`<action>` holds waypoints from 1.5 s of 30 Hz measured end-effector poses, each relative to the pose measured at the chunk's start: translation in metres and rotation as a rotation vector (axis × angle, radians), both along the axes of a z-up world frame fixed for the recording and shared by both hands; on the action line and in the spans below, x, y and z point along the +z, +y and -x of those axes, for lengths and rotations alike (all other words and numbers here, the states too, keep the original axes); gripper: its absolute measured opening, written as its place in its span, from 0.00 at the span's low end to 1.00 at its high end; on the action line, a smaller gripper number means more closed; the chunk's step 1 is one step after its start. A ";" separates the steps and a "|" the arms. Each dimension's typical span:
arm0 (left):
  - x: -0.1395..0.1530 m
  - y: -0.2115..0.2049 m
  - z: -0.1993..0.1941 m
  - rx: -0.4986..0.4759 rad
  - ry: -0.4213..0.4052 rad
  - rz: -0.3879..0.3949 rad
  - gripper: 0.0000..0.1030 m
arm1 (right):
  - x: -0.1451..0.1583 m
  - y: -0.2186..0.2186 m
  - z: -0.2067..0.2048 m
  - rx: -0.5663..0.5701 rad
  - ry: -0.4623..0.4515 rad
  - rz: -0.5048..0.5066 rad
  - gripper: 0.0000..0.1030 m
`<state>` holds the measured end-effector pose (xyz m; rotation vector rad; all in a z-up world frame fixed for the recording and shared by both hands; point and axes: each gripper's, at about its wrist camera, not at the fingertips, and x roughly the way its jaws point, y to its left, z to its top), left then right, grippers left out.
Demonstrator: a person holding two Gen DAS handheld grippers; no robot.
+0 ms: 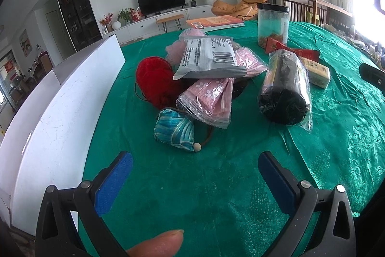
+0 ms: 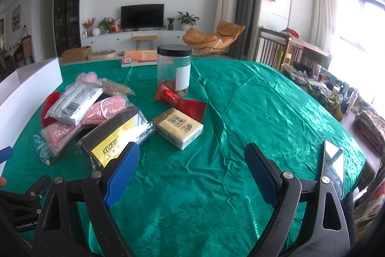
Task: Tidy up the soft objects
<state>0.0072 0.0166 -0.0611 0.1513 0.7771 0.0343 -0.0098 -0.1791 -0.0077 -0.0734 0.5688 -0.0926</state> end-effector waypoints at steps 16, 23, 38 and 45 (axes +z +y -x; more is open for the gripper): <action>-0.020 0.004 -0.011 0.016 0.100 0.008 1.00 | -0.016 0.008 0.001 0.005 0.008 -0.001 0.88; -0.026 0.006 -0.014 0.015 0.127 0.023 1.00 | -0.017 0.009 0.000 0.010 0.014 -0.002 0.88; -0.031 0.021 -0.019 0.036 0.168 0.151 1.00 | -0.025 -0.001 -0.011 -0.003 0.126 -0.043 0.88; -0.031 0.020 -0.020 0.041 0.178 0.152 1.00 | -0.031 -0.007 -0.016 -0.013 0.165 -0.067 0.88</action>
